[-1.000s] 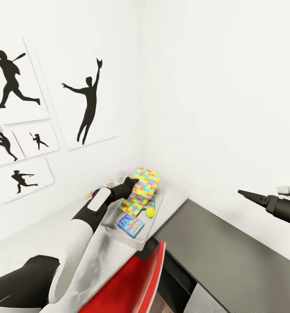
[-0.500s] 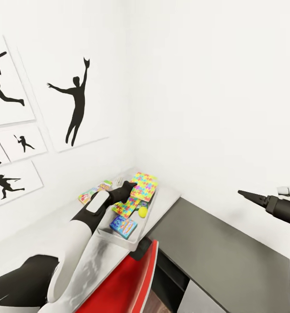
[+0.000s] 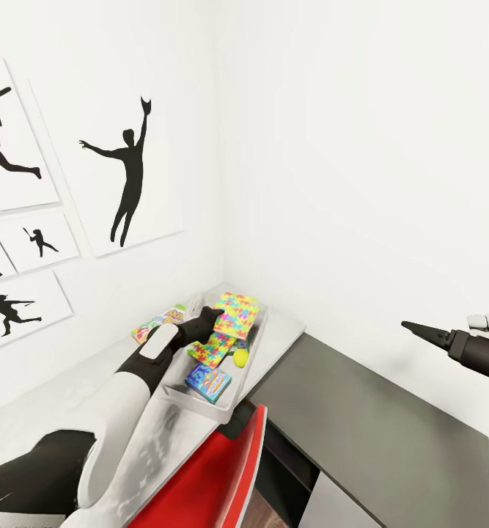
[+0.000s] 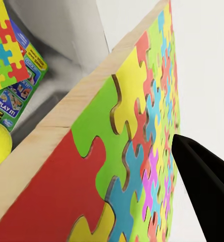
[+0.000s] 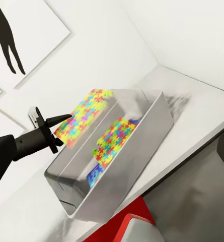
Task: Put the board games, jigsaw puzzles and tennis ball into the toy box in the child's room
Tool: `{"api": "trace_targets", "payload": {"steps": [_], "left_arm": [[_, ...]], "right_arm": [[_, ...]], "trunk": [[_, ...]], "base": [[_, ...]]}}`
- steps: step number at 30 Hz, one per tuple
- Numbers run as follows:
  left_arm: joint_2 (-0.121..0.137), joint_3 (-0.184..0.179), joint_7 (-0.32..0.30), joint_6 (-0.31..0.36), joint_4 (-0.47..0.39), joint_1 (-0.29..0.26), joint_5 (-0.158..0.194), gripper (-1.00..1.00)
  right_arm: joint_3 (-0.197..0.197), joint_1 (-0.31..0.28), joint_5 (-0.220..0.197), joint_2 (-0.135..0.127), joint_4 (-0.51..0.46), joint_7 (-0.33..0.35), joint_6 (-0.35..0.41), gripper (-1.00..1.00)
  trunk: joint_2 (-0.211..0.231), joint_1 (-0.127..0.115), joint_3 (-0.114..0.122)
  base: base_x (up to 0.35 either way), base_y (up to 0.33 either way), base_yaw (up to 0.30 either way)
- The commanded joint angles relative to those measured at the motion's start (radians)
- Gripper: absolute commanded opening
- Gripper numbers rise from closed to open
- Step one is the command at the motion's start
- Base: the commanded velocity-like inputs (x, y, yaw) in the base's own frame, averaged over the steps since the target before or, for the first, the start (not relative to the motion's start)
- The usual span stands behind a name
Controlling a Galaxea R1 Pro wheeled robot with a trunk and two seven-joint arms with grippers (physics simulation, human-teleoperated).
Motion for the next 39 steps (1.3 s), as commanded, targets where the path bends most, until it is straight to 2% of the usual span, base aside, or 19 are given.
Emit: {"api": "trace_targets", "payload": {"steps": [1, 8, 18, 23, 29, 39], "left_arm": [[0.000, -0.003, 0.009, 0.001, -0.002, -0.001, 0.010, -1.00], [0.011, 0.022, 0.009, 0.000, -0.001, 0.000, 0.011, -1.00], [0.024, 0.029, 0.009, -0.003, -0.001, 0.000, 0.011, -1.00], [0.029, 0.035, 0.012, -0.030, 0.000, 0.000, 0.009, -1.00], [0.032, 0.045, 0.036, -0.064, 0.000, 0.000, 0.009, -1.00], [0.034, 0.049, 0.063, -0.078, 0.000, -0.002, 0.008, -1.00]], "right_arm": [[-0.001, -0.001, 0.005, 0.000, 0.000, 0.007, 0.005, 1.00], [-0.001, -0.001, 0.005, 0.001, 0.000, 0.007, 0.005, 1.00], [0.000, -0.001, 0.005, 0.001, 0.000, 0.007, 0.005, 1.00], [-0.001, -0.001, 0.005, 0.001, 0.000, 0.007, 0.005, 1.00], [-0.001, -0.001, 0.005, 0.001, 0.000, 0.007, 0.005, 1.00], [0.000, -0.001, 0.004, 0.001, 0.000, 0.007, 0.005, 1.00]], "trunk": [[-0.002, 0.001, -0.002], [-0.002, 0.001, -0.002], [-0.002, 0.001, -0.002], [-0.002, 0.001, -0.002], [-0.002, 0.001, -0.002], [-0.002, 0.001, -0.008]], "base": [[0.000, 0.000, -0.003], [0.000, 0.000, -0.001], [0.000, 0.000, 0.000], [0.000, 0.000, 0.000], [0.000, 0.000, 0.000], [0.000, 0.000, 0.000]]}}
